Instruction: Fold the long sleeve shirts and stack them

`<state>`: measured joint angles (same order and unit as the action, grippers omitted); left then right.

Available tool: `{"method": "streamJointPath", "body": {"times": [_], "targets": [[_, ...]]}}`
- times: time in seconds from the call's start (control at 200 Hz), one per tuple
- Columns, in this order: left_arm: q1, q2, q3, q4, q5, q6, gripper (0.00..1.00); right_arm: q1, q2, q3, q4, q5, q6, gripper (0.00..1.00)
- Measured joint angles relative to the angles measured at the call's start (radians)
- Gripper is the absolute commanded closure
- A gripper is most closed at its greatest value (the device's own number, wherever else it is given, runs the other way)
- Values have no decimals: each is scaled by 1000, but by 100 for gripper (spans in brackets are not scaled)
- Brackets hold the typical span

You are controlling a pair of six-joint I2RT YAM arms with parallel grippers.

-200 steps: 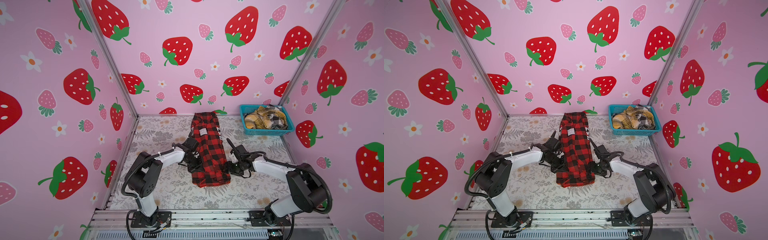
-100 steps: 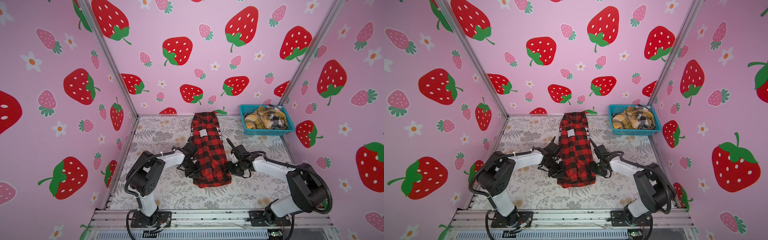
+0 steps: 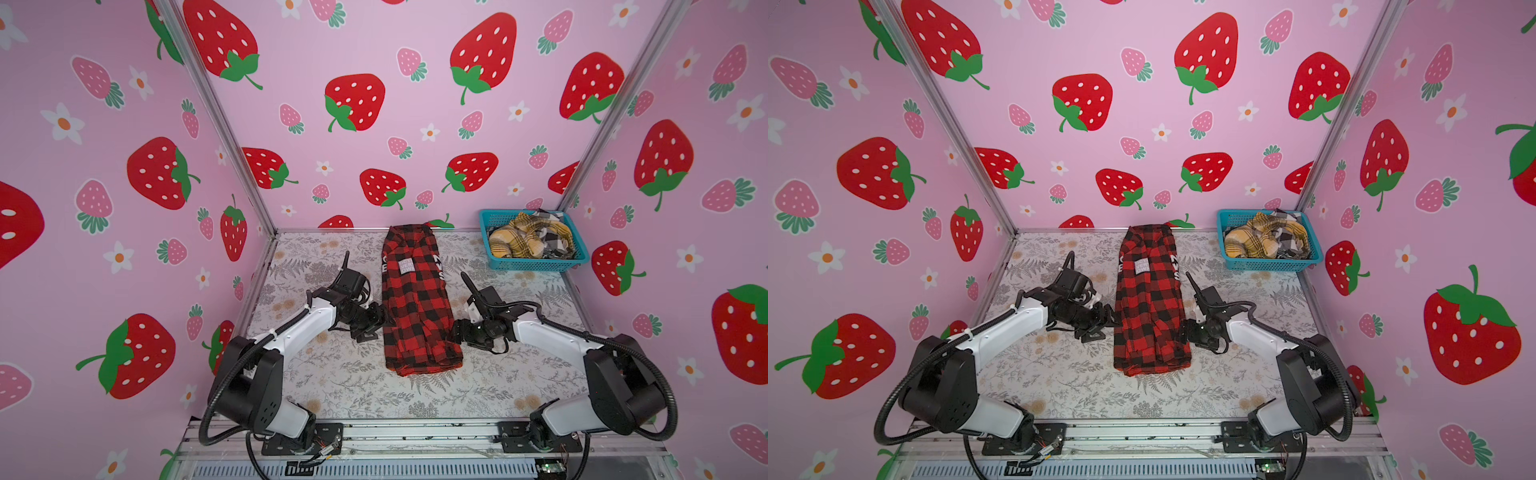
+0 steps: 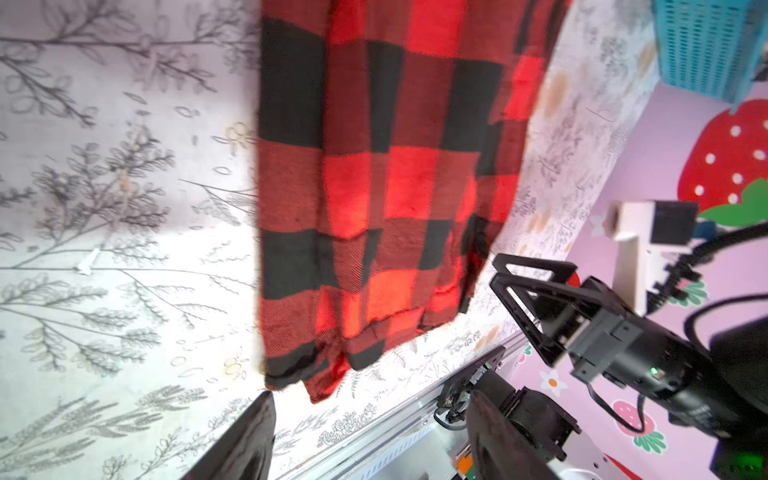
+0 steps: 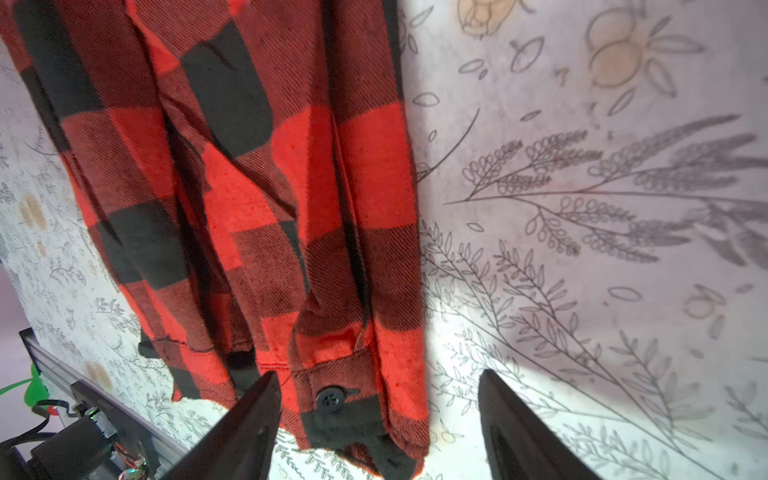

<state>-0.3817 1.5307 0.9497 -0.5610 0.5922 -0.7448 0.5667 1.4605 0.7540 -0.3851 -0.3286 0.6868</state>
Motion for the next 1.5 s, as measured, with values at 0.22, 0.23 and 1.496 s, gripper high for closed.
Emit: {"method": "streamJointPath", "body": {"times": [0.22,0.23,1.496], "targets": [[-3,149,-63,65,51,-21,26,-7,11,-55,77,-73,8,28],[-3,151,-63,68,53,-21,26,-7,11,-57,82,-76,8,28],[-114,259,-55,159,137,-12,100,34,-60,-175,195,-135,114,100]]}}
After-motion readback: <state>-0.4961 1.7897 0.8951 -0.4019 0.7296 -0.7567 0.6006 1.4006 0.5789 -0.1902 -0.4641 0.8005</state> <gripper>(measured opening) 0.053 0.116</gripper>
